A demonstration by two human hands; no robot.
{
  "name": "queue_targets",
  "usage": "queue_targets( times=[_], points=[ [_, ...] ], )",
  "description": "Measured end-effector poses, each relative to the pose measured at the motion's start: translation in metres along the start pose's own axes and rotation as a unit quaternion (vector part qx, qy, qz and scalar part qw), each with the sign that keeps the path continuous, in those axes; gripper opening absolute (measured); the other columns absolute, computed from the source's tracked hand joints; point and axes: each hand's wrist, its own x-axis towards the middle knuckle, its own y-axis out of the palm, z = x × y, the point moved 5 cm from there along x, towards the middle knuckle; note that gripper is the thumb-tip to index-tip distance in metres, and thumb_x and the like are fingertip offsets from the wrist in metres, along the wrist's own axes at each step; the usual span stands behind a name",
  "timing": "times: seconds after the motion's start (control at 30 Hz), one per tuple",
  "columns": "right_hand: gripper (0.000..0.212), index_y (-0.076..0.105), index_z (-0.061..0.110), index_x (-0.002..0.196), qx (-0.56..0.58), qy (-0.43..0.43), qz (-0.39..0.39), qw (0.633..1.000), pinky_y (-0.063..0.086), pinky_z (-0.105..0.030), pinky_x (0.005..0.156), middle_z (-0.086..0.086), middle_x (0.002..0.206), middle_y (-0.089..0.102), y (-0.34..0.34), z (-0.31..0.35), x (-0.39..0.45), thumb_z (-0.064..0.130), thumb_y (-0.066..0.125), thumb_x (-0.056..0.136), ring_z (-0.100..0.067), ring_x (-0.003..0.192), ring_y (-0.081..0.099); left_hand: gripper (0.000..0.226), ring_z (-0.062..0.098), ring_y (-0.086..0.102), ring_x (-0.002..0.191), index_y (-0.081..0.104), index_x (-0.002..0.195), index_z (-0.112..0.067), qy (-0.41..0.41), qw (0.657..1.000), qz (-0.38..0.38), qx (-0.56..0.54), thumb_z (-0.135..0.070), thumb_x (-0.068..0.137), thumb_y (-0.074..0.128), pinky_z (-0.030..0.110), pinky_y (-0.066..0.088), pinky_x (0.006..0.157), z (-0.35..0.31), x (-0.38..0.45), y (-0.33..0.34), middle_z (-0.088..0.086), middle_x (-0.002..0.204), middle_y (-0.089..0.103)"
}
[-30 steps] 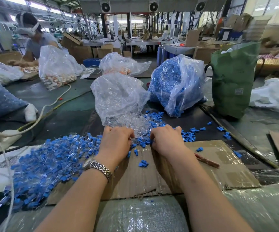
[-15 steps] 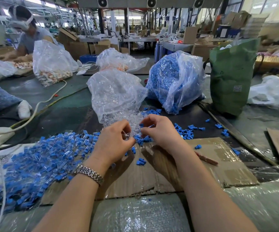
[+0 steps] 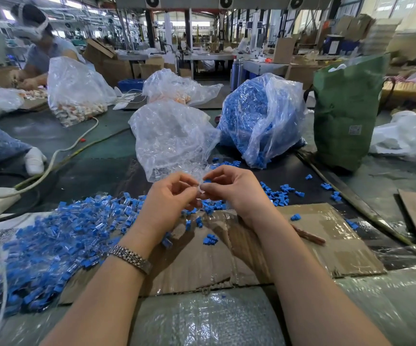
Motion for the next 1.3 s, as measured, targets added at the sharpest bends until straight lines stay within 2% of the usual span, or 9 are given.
queue_targets(
  times=[0.1, 0.17, 0.33, 0.47, 0.63, 0.87, 1.0, 1.13, 1.3],
  points=[
    [0.017, 0.072, 0.004, 0.096, 0.059, -0.008, -0.008, 0.998, 0.058, -0.025, 0.074, -0.014, 0.083, 0.076, -0.003, 0.0, 0.001, -0.002, 0.078, 0.082, -0.023, 0.077, 0.076, 0.006, 0.022, 0.076, 0.084, 0.071, 0.099, -0.01, -0.051, 0.991, -0.012, -0.12, -0.012, 0.094, 0.068, 0.024, 0.06, 0.073, 0.005, 0.001, -0.004, 0.008, 0.088, 0.077],
    [0.018, 0.072, 0.005, 0.097, 0.078, -0.007, -0.002, 0.997, 0.058, -0.026, 0.076, -0.014, 0.085, 0.077, -0.004, 0.0, 0.001, -0.001, 0.079, 0.081, -0.025, 0.081, 0.076, 0.005, 0.02, 0.073, 0.082, 0.073, 0.096, -0.012, -0.063, 0.986, -0.014, -0.15, -0.013, 0.093, 0.069, 0.025, 0.059, 0.074, 0.007, 0.002, -0.005, 0.006, 0.085, 0.075],
    [0.018, 0.072, 0.009, 0.095, 0.062, -0.027, 0.006, 0.998, 0.058, -0.026, 0.076, -0.005, 0.084, 0.076, -0.002, 0.003, -0.001, 0.004, 0.081, 0.081, -0.022, 0.081, 0.075, 0.01, 0.015, 0.067, 0.069, 0.069, 0.103, -0.005, -0.095, 0.945, 0.001, -0.314, -0.005, 0.093, 0.065, 0.021, 0.058, 0.061, 0.007, 0.002, -0.006, 0.009, 0.081, 0.07],
    [0.018, 0.072, 0.011, 0.097, 0.02, -0.069, 0.005, 0.997, 0.057, -0.025, 0.074, 0.0, 0.085, 0.074, -0.001, 0.011, -0.003, 0.007, 0.082, 0.082, -0.018, 0.078, 0.072, 0.022, 0.018, 0.072, 0.076, 0.075, 0.105, -0.003, -0.121, 0.922, 0.016, -0.367, -0.011, 0.085, 0.069, 0.022, 0.06, 0.065, 0.007, 0.001, -0.005, 0.013, 0.089, 0.074],
    [0.017, 0.077, 0.013, 0.094, 0.018, -0.109, 0.01, 0.994, 0.058, -0.025, 0.081, -0.002, 0.087, 0.077, 0.003, 0.018, -0.006, 0.006, 0.082, 0.08, -0.015, 0.083, 0.072, 0.031, 0.019, 0.074, 0.08, 0.07, 0.114, 0.002, -0.154, 0.909, 0.039, -0.386, -0.014, 0.088, 0.068, 0.022, 0.061, 0.067, 0.007, -0.001, -0.002, 0.014, 0.094, 0.075],
    [0.016, 0.078, 0.012, 0.093, -0.023, -0.147, 0.02, 0.989, 0.054, -0.019, 0.082, 0.001, 0.088, 0.078, 0.006, 0.021, -0.008, -0.001, 0.074, 0.085, -0.011, 0.088, 0.073, 0.032, 0.019, 0.074, 0.077, 0.068, 0.113, 0.004, -0.15, 0.918, 0.062, -0.362, -0.014, 0.087, 0.067, 0.023, 0.062, 0.068, 0.004, -0.005, 0.0, 0.014, 0.091, 0.075],
    [0.014, 0.077, 0.013, 0.096, -0.059, -0.144, 0.024, 0.988, 0.055, -0.022, 0.086, 0.001, 0.089, 0.077, 0.004, 0.021, -0.008, 0.002, 0.072, 0.089, -0.011, 0.089, 0.072, 0.031, 0.022, 0.075, 0.084, 0.068, 0.115, 0.005, -0.144, 0.923, 0.076, -0.348, -0.012, 0.089, 0.066, 0.024, 0.062, 0.071, 0.003, -0.005, 0.0, 0.017, 0.096, 0.075],
    [0.006, 0.075, 0.01, 0.094, -0.101, -0.134, 0.034, 0.985, 0.053, -0.018, 0.081, 0.003, 0.084, 0.075, 0.001, 0.022, -0.008, 0.007, 0.073, 0.09, -0.006, 0.082, 0.07, 0.036, 0.028, 0.075, 0.091, 0.067, 0.114, 0.007, -0.139, 0.935, 0.089, -0.315, -0.006, 0.081, 0.072, 0.027, 0.062, 0.075, 0.001, -0.006, -0.002, 0.022, 0.103, 0.075],
    [0.005, 0.073, 0.012, 0.09, -0.149, -0.127, 0.078, 0.978, 0.046, -0.01, 0.073, 0.006, 0.079, 0.071, 0.005, 0.023, -0.011, 0.007, 0.072, 0.09, 0.002, 0.073, 0.062, 0.034, 0.028, 0.076, 0.085, 0.065, 0.104, 0.009, -0.146, 0.944, 0.079, -0.286, 0.001, 0.072, 0.074, 0.025, 0.062, 0.069, 0.004, -0.006, -0.003, 0.025, 0.099, 0.074]
  ],
)
